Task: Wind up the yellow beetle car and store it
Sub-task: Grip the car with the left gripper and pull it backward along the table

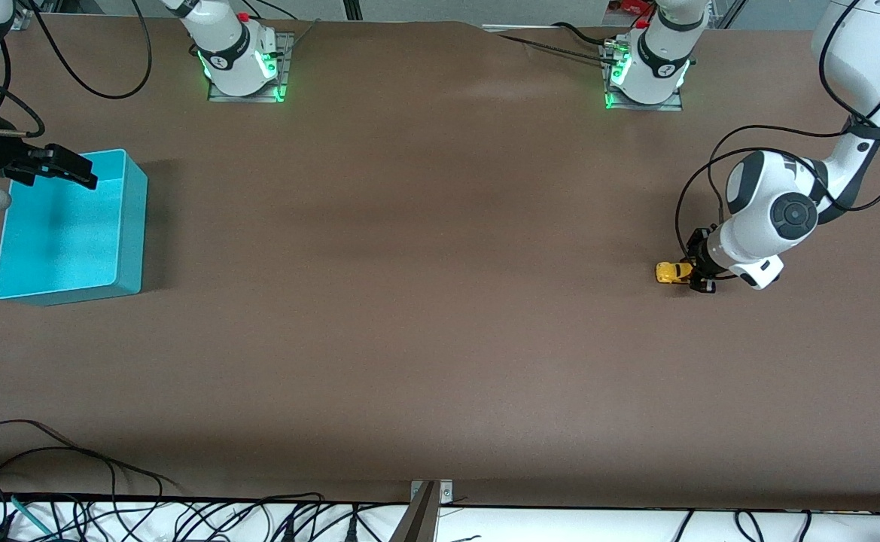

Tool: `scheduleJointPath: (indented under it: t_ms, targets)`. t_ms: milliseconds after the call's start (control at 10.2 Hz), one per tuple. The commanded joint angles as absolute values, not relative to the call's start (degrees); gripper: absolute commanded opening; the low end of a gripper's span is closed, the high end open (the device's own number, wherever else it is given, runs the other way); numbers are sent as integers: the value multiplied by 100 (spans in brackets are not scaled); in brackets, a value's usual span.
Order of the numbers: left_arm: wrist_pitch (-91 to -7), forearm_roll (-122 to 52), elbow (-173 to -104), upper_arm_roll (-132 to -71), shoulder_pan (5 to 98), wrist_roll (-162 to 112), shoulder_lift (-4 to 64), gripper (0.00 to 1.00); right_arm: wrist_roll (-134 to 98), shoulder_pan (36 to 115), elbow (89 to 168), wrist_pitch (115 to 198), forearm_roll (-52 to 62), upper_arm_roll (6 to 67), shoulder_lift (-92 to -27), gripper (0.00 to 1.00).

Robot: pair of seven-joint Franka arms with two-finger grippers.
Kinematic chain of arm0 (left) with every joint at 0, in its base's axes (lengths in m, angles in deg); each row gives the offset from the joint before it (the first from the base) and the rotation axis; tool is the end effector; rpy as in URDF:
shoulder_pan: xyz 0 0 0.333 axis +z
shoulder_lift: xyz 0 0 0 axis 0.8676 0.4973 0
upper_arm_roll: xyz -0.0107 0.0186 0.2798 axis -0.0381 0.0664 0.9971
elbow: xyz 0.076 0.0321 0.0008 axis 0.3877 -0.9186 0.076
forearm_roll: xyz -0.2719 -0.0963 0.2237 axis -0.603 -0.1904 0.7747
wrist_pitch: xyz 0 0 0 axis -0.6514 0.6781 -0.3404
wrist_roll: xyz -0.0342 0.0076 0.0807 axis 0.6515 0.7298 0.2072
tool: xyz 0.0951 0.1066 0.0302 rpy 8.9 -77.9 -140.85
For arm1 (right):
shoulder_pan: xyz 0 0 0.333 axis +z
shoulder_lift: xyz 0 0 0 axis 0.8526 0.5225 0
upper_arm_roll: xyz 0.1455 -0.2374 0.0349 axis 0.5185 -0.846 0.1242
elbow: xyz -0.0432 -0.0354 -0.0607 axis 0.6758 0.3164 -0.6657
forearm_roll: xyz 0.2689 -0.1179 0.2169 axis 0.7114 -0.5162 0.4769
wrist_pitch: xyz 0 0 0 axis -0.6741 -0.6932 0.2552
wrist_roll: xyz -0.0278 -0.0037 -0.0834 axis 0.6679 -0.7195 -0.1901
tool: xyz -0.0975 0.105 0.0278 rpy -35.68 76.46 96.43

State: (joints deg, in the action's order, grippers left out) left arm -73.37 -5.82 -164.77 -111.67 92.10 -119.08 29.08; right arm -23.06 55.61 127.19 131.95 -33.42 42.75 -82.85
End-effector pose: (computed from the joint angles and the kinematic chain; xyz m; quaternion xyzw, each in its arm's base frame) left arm 0.5106 0.0200 0.1510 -0.7102 -0.7026 0.0293 0.0316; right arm 0.5172 -0.0232 0.4973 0.9984 -0.0192 -0.0526 0.0083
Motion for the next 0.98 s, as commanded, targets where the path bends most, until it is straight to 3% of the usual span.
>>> scheduleJointPath:
  t_ms: [0,884]
  targets:
    - [-7523,-307,-16399,-11085,9383,-11726,3331,0,-2297,5560,12585,13107,-3437,4301,-8234,100]
    - [-7523,-307,-16241,-10918,9726,-10996,3419,0,-2297,5560,12603,13089,-3437,4310,-8234,100]
